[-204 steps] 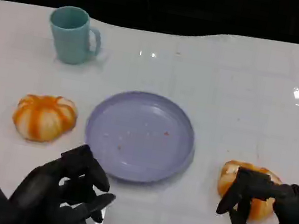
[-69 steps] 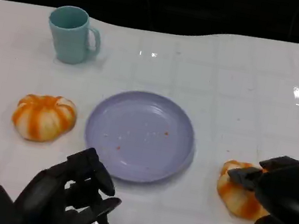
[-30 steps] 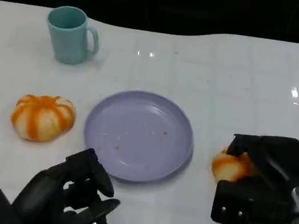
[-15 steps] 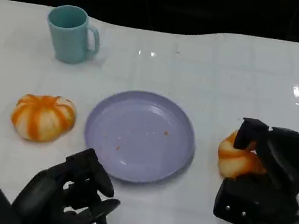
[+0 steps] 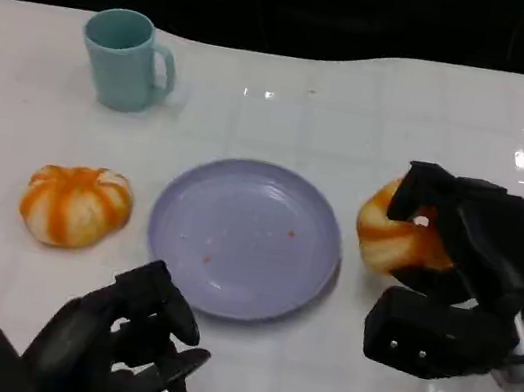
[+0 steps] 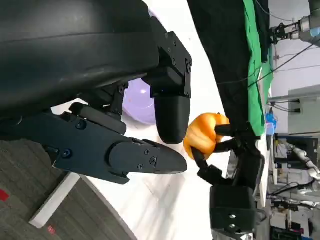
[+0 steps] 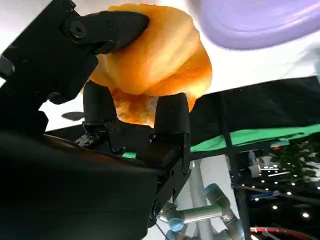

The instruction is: Grasp the bread from the table and place it into the plate.

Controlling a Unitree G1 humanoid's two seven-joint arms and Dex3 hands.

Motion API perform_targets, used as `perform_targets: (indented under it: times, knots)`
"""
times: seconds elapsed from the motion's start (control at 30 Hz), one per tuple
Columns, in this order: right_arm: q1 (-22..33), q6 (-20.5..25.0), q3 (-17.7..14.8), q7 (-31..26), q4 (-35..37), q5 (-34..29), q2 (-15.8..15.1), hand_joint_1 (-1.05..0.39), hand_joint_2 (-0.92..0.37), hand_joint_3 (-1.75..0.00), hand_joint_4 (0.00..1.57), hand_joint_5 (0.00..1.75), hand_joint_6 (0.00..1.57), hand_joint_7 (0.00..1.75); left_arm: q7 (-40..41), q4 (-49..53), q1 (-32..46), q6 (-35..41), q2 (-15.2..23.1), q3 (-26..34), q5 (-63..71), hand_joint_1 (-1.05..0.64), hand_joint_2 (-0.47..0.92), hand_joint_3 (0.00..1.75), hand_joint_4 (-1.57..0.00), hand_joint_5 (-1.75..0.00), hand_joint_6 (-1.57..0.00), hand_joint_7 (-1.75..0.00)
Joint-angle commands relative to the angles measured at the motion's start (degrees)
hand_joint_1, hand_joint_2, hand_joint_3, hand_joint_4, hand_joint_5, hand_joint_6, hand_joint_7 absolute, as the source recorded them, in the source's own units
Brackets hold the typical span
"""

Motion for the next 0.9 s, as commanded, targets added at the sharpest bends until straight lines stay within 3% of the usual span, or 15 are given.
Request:
perform_targets:
  times: [0.03, 0.2, 0.77, 0.87, 0.9]
  knots:
    - [-2.5, -2.1, -0.1, 1.4, -0.2, 1.7, 1.5, -0.09, -0.37, -1.18, 0.96, 1.75, 0.74, 1.75, 0.5, -0.7, 0.6, -0.1, 0.6, 0.1, 0.4, -0.53, 0.92, 0.24, -0.64, -1.75, -0.44, -1.69]
    - [-5.1, -3.2, 0.7, 4.7, 2.0, 3.1, 4.7, -0.14, -0.34, -1.24, 0.95, 1.75, 0.73, 1.75, 0.3, -0.8, 0.7, -0.1, 0.4, -0.1, 0.0, -0.53, 0.92, 0.24, -0.63, -1.75, -0.45, -1.68]
    - [-11.1, -5.2, 1.1, 7.5, 14.5, 7.9, 14.3, -0.11, -0.32, -1.31, 0.95, 1.75, 0.76, 1.66, -0.1, -1.2, 1.2, 0.1, 0.7, -0.1, -0.5, -0.52, 0.92, 0.23, -0.62, -1.75, -0.44, -1.66]
    - [-11.4, -5.7, 0.7, 8.4, 15.4, 9.4, 15.1, -0.12, -0.34, -1.31, 0.91, 1.75, 0.81, 1.44, 0.0, -1.1, 1.2, 0.0, 0.6, -0.2, -0.4, -0.52, 0.92, 0.23, -0.62, -1.75, -0.44, -1.67]
    - [-11.4, -6.0, 0.4, 8.9, 15.6, 10.2, 15.4, -0.12, -0.36, -1.23, 0.87, 1.74, 0.83, 1.19, 0.0, -1.1, 1.2, 0.0, 0.6, -0.2, -0.4, -0.52, 0.92, 0.23, -0.62, -1.75, -0.44, -1.67]
